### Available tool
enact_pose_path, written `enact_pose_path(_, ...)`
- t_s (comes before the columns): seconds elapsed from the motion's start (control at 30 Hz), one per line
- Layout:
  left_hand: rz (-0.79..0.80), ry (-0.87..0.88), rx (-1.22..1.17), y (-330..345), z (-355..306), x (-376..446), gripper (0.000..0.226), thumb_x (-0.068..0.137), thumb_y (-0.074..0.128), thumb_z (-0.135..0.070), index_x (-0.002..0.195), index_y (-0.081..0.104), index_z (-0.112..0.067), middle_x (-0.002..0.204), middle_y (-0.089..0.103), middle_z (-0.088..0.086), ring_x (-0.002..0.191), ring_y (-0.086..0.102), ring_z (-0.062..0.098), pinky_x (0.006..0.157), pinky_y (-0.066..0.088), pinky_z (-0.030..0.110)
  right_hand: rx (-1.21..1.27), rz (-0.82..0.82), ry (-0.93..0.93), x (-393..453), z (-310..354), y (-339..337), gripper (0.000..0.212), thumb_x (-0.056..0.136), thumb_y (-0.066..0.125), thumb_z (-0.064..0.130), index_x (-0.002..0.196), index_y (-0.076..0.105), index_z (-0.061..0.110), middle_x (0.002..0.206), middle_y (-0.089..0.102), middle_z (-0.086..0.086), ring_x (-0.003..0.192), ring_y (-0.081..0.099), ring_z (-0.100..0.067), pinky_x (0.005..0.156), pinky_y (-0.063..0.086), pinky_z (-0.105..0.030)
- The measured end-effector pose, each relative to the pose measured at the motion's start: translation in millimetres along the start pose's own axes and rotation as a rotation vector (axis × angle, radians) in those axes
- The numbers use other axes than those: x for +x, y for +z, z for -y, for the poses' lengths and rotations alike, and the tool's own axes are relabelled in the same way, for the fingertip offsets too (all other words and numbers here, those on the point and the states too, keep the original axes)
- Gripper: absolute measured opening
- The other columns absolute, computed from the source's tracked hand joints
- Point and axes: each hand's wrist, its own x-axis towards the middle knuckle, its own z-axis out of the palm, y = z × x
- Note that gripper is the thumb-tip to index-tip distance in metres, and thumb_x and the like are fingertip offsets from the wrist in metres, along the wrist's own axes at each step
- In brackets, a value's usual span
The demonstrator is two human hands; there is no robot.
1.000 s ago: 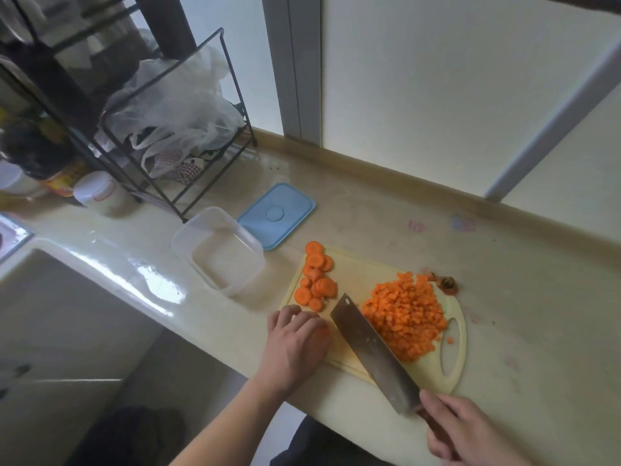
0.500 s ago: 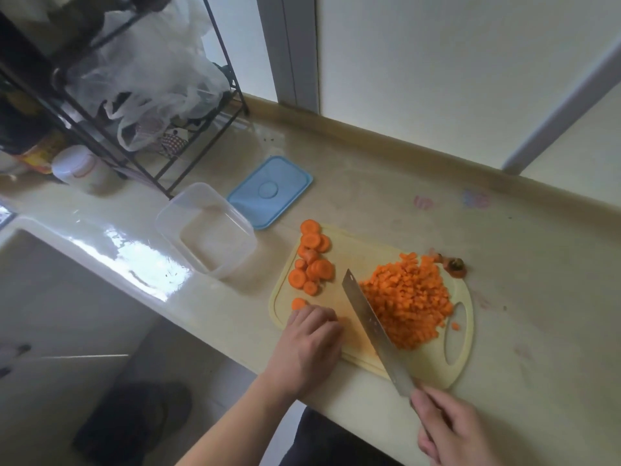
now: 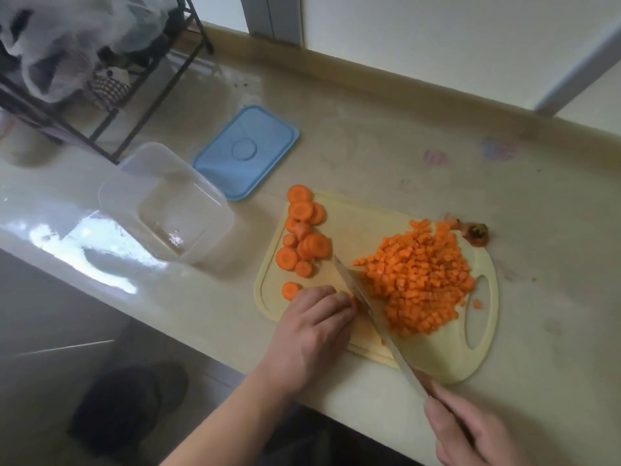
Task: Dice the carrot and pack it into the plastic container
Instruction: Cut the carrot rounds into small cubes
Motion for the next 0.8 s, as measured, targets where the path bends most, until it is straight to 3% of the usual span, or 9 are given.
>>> enact_pose_path(0.07, -0.006, 0.011, 0.015, 1, 1, -1, 0.016, 0.093, 0.074, -0.011, 0.106, 0.077, -0.003, 0.111, 0.072, 0.009, 0.102, 0.065, 0.031, 0.090, 0.050, 0.037, -0.009, 0.023, -0.013, 1, -1, -4, 0.031, 0.079, 0.053, 0.057, 0.109, 0.061, 0.062, 0.070, 0.066, 0.028, 0.058, 0.058, 0.002, 0.060, 0.044, -0.010)
enact_pose_path(0.13, 0.002, 0.008, 0.007, 1, 0, -1, 0.016, 0.091, 0.075, -0.008, 0.105, 0.076, -0.001, 0.110, 0.071, 0.012, 0.101, 0.065, 0.032, 0.091, 0.051, 0.038, -0.070, -0.018, -0.071, 1, -2, -5, 0.031, 0.083, 0.051, 0.062, 0.111, 0.064, 0.057, 0.094, 0.066, 0.036, 0.090, 0.063, 0.003, 0.081, 0.047, -0.010)
enact_pose_path(0.2, 0.011, 0.003, -0.011, 1, -2, 0, 0.014, 0.092, 0.074, -0.008, 0.104, 0.075, 0.000, 0.110, 0.070, 0.013, 0.100, 0.064, 0.033, 0.090, 0.052, 0.040, -0.162, -0.126, -0.190, 1, 0, -5, 0.036, 0.081, 0.053, 0.054, 0.111, 0.070, 0.044, 0.122, 0.055, 0.040, 0.128, 0.043, 0.009, 0.102, 0.029, -0.003)
enact_pose_path(0.27, 0.012, -0.002, -0.019, 1, -2, 2, 0.013, 0.092, 0.074, -0.007, 0.102, 0.075, 0.000, 0.109, 0.070, 0.013, 0.100, 0.064, 0.034, 0.089, 0.053, 0.040, -0.186, -0.145, -0.219, 1, 0, -4, 0.036, 0.084, 0.052, 0.057, 0.110, 0.071, 0.041, 0.130, 0.050, 0.039, 0.133, 0.032, 0.014, 0.103, 0.020, 0.002)
enact_pose_path(0.37, 0.004, 0.002, -0.038, 0, -2, 4, 0.013, 0.093, 0.072, -0.008, 0.103, 0.075, 0.001, 0.110, 0.070, 0.013, 0.102, 0.065, 0.034, 0.091, 0.053, 0.039, -0.171, -0.104, -0.173, -1, 1, -5, 0.048, 0.088, 0.038, 0.070, 0.110, 0.070, 0.042, 0.131, 0.053, 0.034, 0.133, 0.032, 0.014, 0.103, 0.019, 0.002)
enact_pose_path(0.6, 0.021, -0.005, -0.075, -1, 0, 4, 0.014, 0.096, 0.069, -0.010, 0.103, 0.076, 0.000, 0.113, 0.071, 0.011, 0.105, 0.065, 0.031, 0.094, 0.053, 0.036, -0.318, -0.078, -0.296, 7, 11, -10, 0.050, 0.097, 0.029, 0.058, 0.115, 0.069, 0.034, 0.137, 0.038, 0.043, 0.136, 0.028, 0.012, 0.108, 0.018, -0.003)
enact_pose_path(0.67, 0.023, -0.011, -0.077, -1, -1, 4, 0.015, 0.098, 0.068, -0.011, 0.103, 0.076, 0.000, 0.114, 0.071, 0.011, 0.105, 0.064, 0.030, 0.095, 0.052, 0.034, -0.341, -0.001, -0.262, 11, 13, -16, 0.047, 0.094, 0.027, 0.062, 0.122, 0.061, 0.047, 0.107, 0.050, 0.052, 0.116, 0.044, 0.021, 0.103, 0.026, -0.001)
enact_pose_path(0.73, 0.008, -0.018, -0.070, -2, -2, 3, 0.013, 0.096, 0.069, -0.009, 0.102, 0.076, 0.000, 0.111, 0.070, 0.012, 0.103, 0.065, 0.030, 0.095, 0.052, 0.035, -0.188, 0.106, -0.098, 12, 18, -15, 0.038, 0.086, 0.037, 0.068, 0.119, 0.055, 0.062, 0.069, 0.048, 0.052, 0.076, 0.051, 0.026, 0.074, 0.034, 0.006)
enact_pose_path(0.8, -0.021, -0.029, -0.057, -2, -4, 3, 0.013, 0.096, 0.068, -0.008, 0.098, 0.075, 0.002, 0.107, 0.071, 0.013, 0.100, 0.066, 0.030, 0.092, 0.054, 0.037, -0.118, 0.122, -0.071, 9, 13, -13, 0.030, 0.087, 0.050, 0.054, 0.113, 0.053, 0.069, 0.058, 0.049, 0.043, 0.063, 0.051, 0.018, 0.061, 0.031, 0.004)
